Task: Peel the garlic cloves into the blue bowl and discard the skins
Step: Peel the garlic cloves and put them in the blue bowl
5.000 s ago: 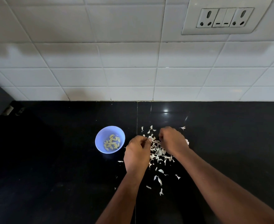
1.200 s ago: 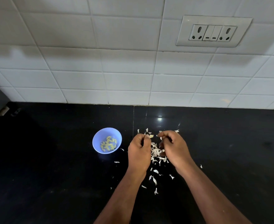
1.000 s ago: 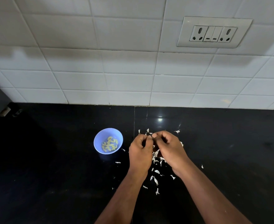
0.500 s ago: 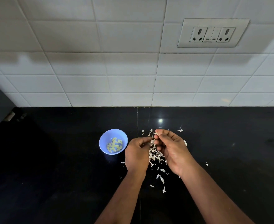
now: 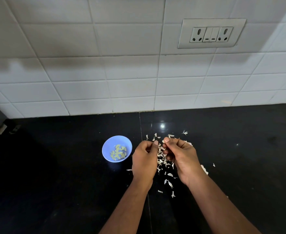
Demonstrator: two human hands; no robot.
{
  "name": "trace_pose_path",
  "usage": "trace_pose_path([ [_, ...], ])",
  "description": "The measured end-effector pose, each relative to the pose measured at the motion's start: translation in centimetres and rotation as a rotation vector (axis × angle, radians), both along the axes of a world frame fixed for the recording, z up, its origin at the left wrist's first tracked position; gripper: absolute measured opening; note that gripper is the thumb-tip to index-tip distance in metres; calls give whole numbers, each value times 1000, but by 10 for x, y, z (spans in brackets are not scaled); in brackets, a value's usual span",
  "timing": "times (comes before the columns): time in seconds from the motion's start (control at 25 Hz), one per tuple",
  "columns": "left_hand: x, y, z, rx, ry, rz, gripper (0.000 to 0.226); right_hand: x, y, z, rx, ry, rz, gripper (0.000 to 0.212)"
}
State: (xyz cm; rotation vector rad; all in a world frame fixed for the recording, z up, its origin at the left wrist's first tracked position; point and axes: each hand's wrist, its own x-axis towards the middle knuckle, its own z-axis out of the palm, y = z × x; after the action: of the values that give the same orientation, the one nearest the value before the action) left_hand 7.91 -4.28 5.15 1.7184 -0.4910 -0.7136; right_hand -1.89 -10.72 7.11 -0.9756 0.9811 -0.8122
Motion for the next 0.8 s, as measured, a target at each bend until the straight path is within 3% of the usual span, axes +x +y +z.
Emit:
trace_pose_path([
  [0.32, -8, -5, 11, -194, 278, -58, 21, 1, 4, 2, -44, 24, 1, 24],
  [0.6, -14, -3, 15, -215, 423, -31, 14, 0, 7, -2, 297, -163, 52, 29],
  [0.8, -11, -3, 10, -210, 460, -23, 16, 0, 6, 1, 157, -79, 42, 28],
])
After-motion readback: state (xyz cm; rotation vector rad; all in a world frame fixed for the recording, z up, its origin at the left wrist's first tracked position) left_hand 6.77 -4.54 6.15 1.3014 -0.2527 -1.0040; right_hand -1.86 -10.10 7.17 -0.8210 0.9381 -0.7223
